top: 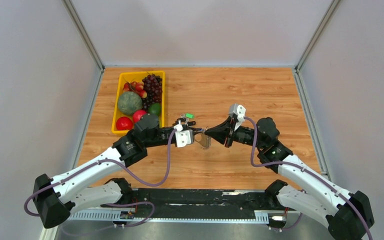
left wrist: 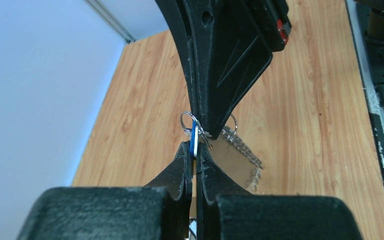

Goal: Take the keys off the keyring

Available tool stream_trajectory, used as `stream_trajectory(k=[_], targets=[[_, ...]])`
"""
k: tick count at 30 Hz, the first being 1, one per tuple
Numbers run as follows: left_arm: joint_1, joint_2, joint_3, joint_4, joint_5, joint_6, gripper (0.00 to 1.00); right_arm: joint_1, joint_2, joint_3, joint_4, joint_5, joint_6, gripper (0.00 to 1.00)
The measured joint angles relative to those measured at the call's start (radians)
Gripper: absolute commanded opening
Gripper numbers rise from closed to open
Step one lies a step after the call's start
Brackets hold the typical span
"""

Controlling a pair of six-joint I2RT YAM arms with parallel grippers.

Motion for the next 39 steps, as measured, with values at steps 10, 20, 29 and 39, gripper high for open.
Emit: stream_trajectory(k=[10,20,29,39], targets=[[-0.002,-0.007,0.0,0.021,-0.14,0.0,0.0,0.005,-0.091,0.0,-0.042,0.045,0.008,0.5],[-0.002,-0.031,-0.029,0.042,-0.047,0.017,0.0,0.006,-0.198,-0.045,-0.022,0.055,-0.077,0.47],[-0.002,-0.045,-0.032,0.056,0.043,0.034,0.0,0.04,-0.201,-0.066,-0.005,0.026,-0.175,0.4],[-0.002,-0.045,-0.032,0.056,0.091,0.041,0.0,0.071,-0.193,-0.066,0.008,0.012,-0.225,0.26]])
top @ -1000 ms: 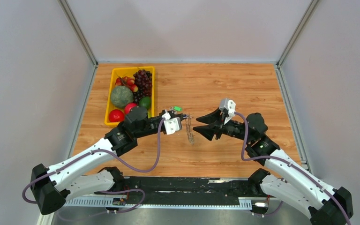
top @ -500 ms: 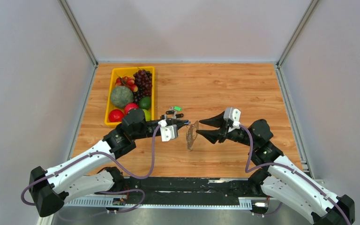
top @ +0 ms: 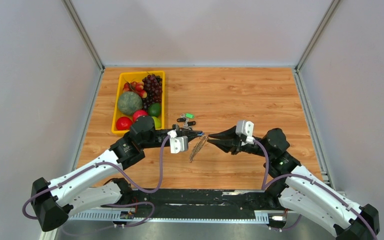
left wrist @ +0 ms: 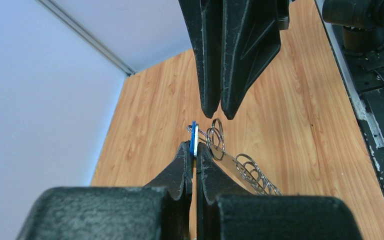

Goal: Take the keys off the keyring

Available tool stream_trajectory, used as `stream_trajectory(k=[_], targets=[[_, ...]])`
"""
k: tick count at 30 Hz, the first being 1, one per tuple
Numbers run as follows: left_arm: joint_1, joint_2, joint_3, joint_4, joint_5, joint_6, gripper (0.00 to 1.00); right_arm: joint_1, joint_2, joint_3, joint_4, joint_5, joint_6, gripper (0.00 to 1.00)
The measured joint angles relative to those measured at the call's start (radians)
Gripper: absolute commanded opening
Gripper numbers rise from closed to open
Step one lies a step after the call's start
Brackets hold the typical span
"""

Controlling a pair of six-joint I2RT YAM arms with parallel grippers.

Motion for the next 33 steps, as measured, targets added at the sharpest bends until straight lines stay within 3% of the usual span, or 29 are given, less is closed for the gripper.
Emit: stream_trajectory(k=[3,5,9,33], targets=[[0.0,0.0,0.0,0.0,0.004,0.0,0.0,0.005,0.008,0.0,0.0,-0.005,-0.006,0.28],[0.0,0.0,0.0,0.0,0.007,0.001,0.0,0.008,0.013,0.0,0.0,-0.006,-0.009,0.23],[0.0,0.0,0.0,0.0,0.012,0.003,0.0,0.015,0.021,0.0,-0.002,-0.005,-0.019,0.0],[-0.007,-0.006,-0.004,0.015,-0.095,0.004,0.0,0.021,-0.146,-0.032,-0.011,0.148,-0.029,0.0]])
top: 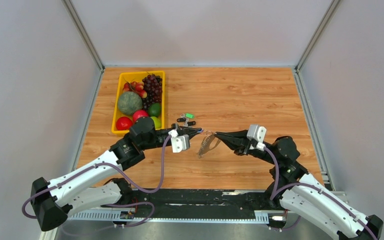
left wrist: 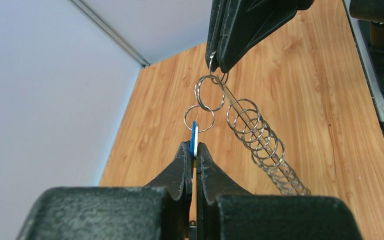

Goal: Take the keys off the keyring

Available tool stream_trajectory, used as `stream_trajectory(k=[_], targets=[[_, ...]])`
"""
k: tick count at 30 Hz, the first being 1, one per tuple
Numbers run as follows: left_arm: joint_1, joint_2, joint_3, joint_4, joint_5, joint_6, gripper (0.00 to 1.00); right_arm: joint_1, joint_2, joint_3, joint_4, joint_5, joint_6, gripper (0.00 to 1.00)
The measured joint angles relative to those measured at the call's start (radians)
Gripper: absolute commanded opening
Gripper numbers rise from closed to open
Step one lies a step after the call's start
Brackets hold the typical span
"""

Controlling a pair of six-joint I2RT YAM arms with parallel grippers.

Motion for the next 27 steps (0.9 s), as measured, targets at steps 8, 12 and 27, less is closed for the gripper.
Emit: stream_trajectory(k=[8,12,27], targets=[[-0.008,0.0,-0.001,0.005,-0.016,0.0,0.0,0.006,-0.055,-0.033,0.011,0.066,0.013,0.0],[-0.009,0.0,-0.002,0.011,-0.039,-0.001,0.0,0.006,-0.071,-0.034,0.014,0.083,0.014,0.0],[0.004,-0.032,-0.033,0.032,-0.064,0.0,0.0,0.006,0.101,-0.006,-0.014,0.144,0.048,0.41]])
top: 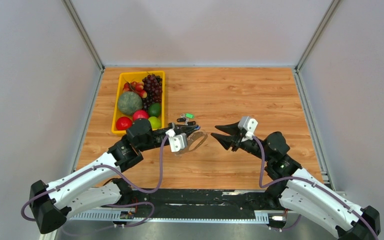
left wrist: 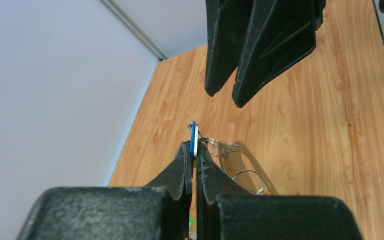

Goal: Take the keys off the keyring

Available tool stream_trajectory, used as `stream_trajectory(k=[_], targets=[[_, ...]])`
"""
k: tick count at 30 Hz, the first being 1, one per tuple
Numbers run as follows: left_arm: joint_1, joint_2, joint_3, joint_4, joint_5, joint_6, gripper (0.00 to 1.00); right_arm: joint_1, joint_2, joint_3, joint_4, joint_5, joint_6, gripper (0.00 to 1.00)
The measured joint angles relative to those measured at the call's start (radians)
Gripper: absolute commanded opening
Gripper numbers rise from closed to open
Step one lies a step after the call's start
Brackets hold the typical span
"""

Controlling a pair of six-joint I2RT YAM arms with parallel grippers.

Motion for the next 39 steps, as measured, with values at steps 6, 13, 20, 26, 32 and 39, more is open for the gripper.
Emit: stream_trajectory(k=[6,13,20,26,32,39], targets=[[0.0,-0.008,0.0,0.006,0.058,0.003,0.0,0.0,-0.005,0.0,-0.001,-0.016,0.0,0.41],[0.0,-0.01,0.0,0.005,0.124,0.012,0.0,0.0,-0.022,0.0,0.012,-0.054,-0.013,0.39],[0.0,-0.01,0.0,0.003,0.171,0.02,0.0,0.0,0.0,0.0,0.06,-0.132,-0.014,0.38],[0.0,-0.009,0.0,-0.002,0.203,0.027,0.0,0.0,0.066,0.002,0.097,-0.19,0.004,0.37],[0.0,-0.009,0.0,-0.006,0.216,0.031,0.0,0.0,0.1,0.008,0.124,-0.24,0.024,0.36],[-0.013,-0.01,-0.003,-0.01,0.191,0.074,0.0,0.003,0.129,0.008,0.169,-0.28,0.054,0.34]])
